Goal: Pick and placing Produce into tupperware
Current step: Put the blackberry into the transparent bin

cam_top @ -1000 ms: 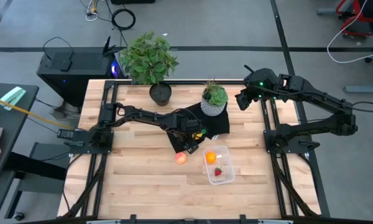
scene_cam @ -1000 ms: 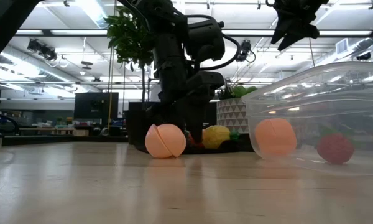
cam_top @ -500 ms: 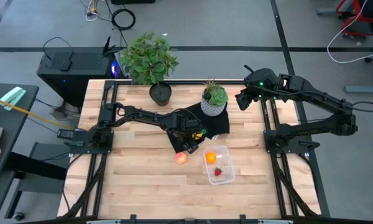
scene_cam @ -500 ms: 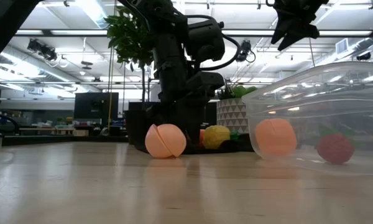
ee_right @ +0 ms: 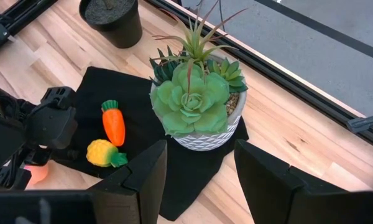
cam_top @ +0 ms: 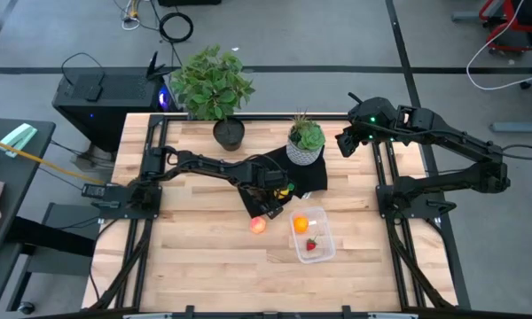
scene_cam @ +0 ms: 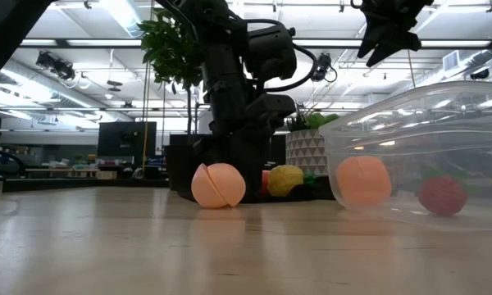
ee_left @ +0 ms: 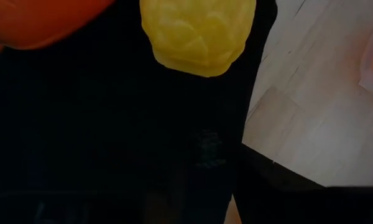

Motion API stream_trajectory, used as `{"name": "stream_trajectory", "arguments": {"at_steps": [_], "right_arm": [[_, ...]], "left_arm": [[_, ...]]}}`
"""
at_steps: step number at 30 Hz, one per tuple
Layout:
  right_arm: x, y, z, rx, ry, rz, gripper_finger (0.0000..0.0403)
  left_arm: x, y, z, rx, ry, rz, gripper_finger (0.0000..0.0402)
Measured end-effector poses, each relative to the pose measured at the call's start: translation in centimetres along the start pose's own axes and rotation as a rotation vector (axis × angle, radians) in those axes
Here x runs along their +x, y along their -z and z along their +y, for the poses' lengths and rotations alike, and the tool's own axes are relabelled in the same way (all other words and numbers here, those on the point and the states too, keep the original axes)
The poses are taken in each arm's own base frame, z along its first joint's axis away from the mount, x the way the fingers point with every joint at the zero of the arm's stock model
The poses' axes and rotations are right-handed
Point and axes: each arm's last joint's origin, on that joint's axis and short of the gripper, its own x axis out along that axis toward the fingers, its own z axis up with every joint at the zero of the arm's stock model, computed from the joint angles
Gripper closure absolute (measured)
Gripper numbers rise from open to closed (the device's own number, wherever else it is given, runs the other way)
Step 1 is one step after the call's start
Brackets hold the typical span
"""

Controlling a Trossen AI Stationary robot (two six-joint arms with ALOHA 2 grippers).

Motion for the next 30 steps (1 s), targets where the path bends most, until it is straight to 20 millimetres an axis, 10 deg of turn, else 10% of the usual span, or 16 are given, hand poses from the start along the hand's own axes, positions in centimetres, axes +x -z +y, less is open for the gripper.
{"name": "stream_trajectory", "arguments": {"at_steps": [20,30], "right_arm": [[0.0,0.0,0.0,-0.001,0.000,0.000,0.0208],[0.0,0.0,0.0,-0.002,0.001,0.000,0.0208]], "left_arm": [[-0.3,0.0,-0.2,0.004,0.032,0.020,0.0296],[-3.8,-2.7,-2.3,0.070,0.102,-0.078,0.0319]]}}
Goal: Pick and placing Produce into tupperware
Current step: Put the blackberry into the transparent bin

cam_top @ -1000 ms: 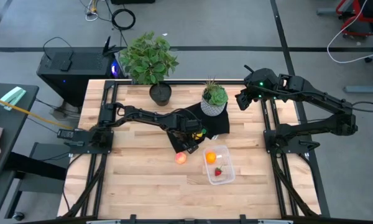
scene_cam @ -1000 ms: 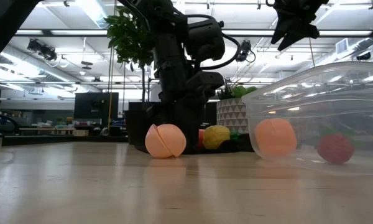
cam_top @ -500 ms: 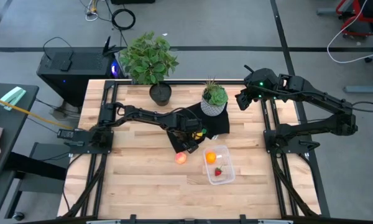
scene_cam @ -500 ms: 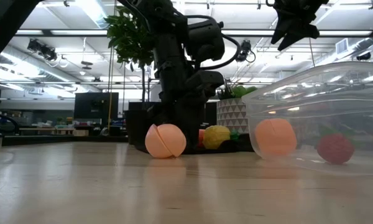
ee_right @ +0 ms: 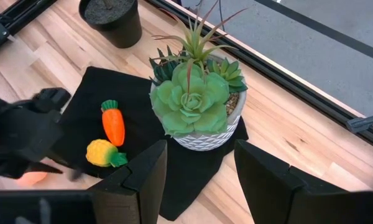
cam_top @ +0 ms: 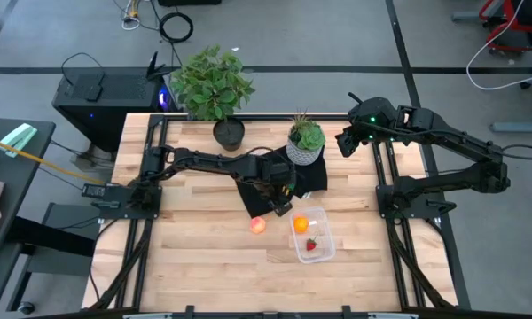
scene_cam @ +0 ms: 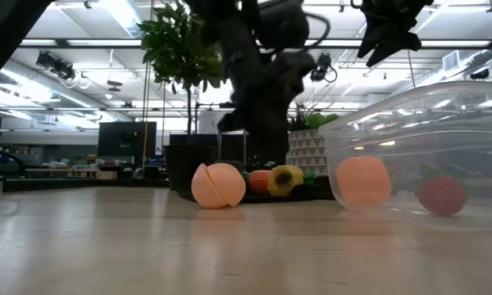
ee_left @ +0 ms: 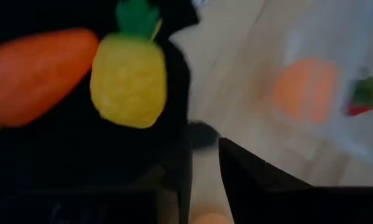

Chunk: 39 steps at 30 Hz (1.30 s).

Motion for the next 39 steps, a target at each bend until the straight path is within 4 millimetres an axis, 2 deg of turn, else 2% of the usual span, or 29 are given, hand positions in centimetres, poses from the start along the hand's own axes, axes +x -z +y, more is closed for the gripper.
{"name": "stream_trajectory", "arguments": {"at_steps": [7,11,16,20,25,32,39], "right_arm": [[0.0,0.0,0.0,0.000,0.000,0.000,0.0208],[0.0,0.0,0.0,-0.001,0.000,0.000,0.0208],[0.0,0.0,0.0,-0.001,0.000,0.000,0.0208],[0.0,0.0,0.0,-0.001,0.000,0.001,0.0208],[0.0,0.0,0.0,-0.001,0.000,0.000,0.0208],[0.0,0.0,0.0,0.001,0.000,0.000,0.0208],[0.0,0.0,0.0,0.002,0.000,0.001,0.0208]], "left_arm": [[-3.2,-2.1,-1.7,0.073,0.032,-0.064,0.0340],[-3.8,-2.3,-1.9,0.103,0.035,-0.071,0.0344],[-2.3,-1.0,-1.4,0.160,0.008,-0.009,0.0317],[-0.7,0.8,-1.2,0.158,-0.015,0.053,0.0273],[1.0,2.8,-2.0,0.157,-0.018,0.068,0.0213],[1.8,4.3,-4.2,0.267,-0.125,-0.080,0.0144],[1.8,4.8,-5.0,0.339,-0.212,-0.144,0.0127]]}}
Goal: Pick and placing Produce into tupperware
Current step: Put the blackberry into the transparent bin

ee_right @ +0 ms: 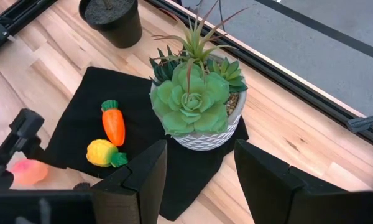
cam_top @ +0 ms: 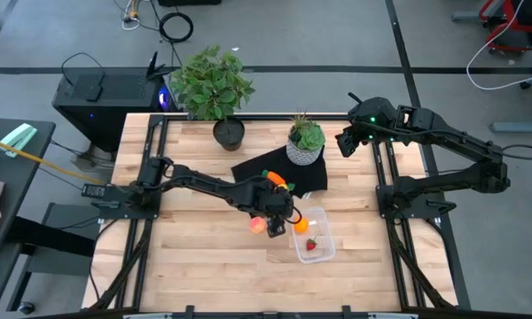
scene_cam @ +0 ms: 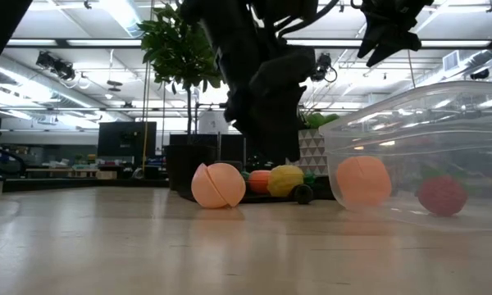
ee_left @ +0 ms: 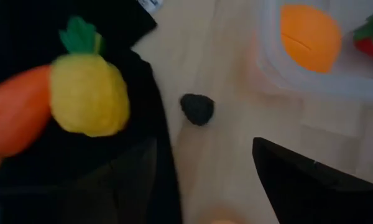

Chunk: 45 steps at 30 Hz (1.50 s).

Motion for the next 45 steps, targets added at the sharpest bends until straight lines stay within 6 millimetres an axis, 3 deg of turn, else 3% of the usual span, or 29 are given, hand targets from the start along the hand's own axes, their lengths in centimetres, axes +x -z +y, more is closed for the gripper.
{"name": "stream_trajectory", "arguments": {"at_steps": [12,18,25,32,38,45], "right_arm": [[0.0,0.1,0.0,-0.001,0.003,0.008,0.0208],[0.0,0.1,0.0,-0.002,0.003,0.008,0.0208],[0.0,0.1,0.0,-0.004,0.003,0.008,0.0208],[0.0,0.1,0.0,-0.008,0.007,0.005,0.0208],[0.0,0.0,0.0,-0.008,0.005,0.003,0.0208],[0.0,0.0,0.0,-0.007,0.004,-0.001,0.0208]], "left_arm": [[1.7,2.2,-0.5,0.019,-0.014,-0.032,0.0139],[0.1,2.3,-0.8,0.019,-0.023,-0.166,0.0147],[-1.0,2.9,0.4,0.001,-0.010,-0.251,0.0150],[-0.6,3.7,0.3,0.050,0.102,-0.325,0.0154],[-0.6,3.9,0.0,0.149,0.083,-0.344,0.0163],[-0.1,3.5,0.9,0.134,0.072,-0.346,0.0168]]}}
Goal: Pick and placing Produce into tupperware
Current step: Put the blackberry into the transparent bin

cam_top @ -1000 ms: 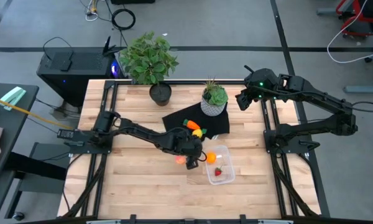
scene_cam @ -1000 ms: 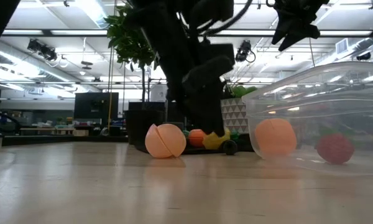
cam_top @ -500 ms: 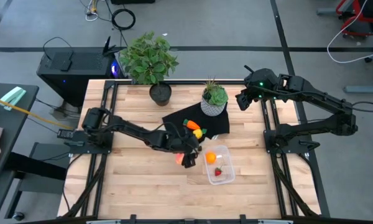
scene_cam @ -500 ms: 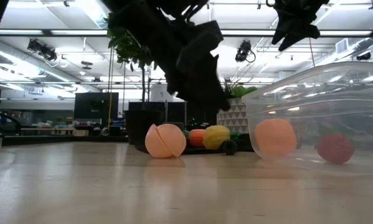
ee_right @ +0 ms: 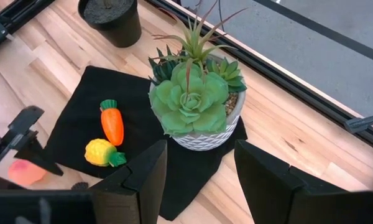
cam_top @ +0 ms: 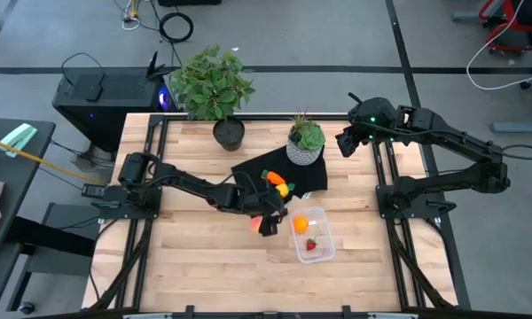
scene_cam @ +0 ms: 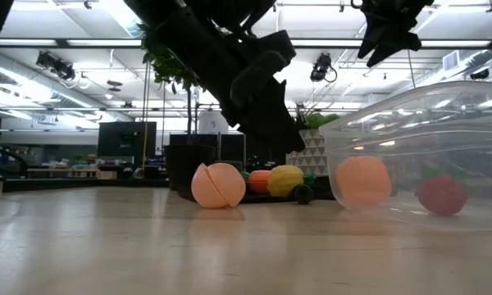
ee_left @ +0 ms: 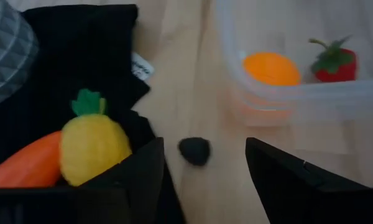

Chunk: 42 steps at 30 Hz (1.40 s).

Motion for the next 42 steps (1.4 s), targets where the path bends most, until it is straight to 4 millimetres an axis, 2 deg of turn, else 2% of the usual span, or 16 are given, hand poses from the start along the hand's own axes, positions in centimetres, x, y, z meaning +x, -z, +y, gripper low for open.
{"name": "stream_trajectory", "arguments": {"at_steps": [9,20,29,42], "right_arm": [[0.0,0.0,0.0,0.005,-0.001,-0.001,0.0208],[0.0,0.0,0.0,0.006,-0.001,-0.002,0.0208],[0.0,0.0,0.0,0.005,-0.001,-0.002,0.0208],[0.0,0.0,0.0,0.005,-0.001,-0.002,0.0208]], "left_arm": [[0.3,-0.2,1.3,0.019,0.031,0.011,0.0171],[0.8,0.1,1.5,0.023,0.081,0.029,0.0171],[1.5,0.3,2.8,0.001,0.086,0.049,0.0171],[1.6,0.4,2.4,0.054,0.116,0.043,0.0170]]}}
